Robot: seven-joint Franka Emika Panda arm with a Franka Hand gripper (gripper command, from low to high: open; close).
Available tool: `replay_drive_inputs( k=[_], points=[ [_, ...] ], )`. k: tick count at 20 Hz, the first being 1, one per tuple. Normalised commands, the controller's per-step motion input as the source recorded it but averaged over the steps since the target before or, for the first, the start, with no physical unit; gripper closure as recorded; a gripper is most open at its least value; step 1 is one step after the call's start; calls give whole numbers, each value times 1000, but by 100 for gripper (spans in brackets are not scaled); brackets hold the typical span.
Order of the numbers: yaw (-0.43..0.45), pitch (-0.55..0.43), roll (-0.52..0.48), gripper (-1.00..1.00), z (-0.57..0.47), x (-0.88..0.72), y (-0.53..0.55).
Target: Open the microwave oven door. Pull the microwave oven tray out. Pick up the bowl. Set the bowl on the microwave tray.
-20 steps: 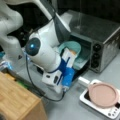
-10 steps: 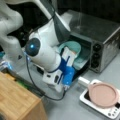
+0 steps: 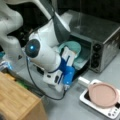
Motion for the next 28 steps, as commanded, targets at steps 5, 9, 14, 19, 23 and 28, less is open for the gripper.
replay_drive_inputs(
  k=[5,9,14,19,23,28],
  points=[
    [-30,-89,181,-100,-217,-54,-56],
    [-44,-94,176,-100,-250,-29,-71],
    [-52,-77,135,-100,-201,-58,-74],
    [-60,-73,120,-100,-90,-73,-110],
    [-53,-78,126,-100,-63,-87,-65],
    [-18,-83,239,-100,-61,-103,-3]
  ],
)
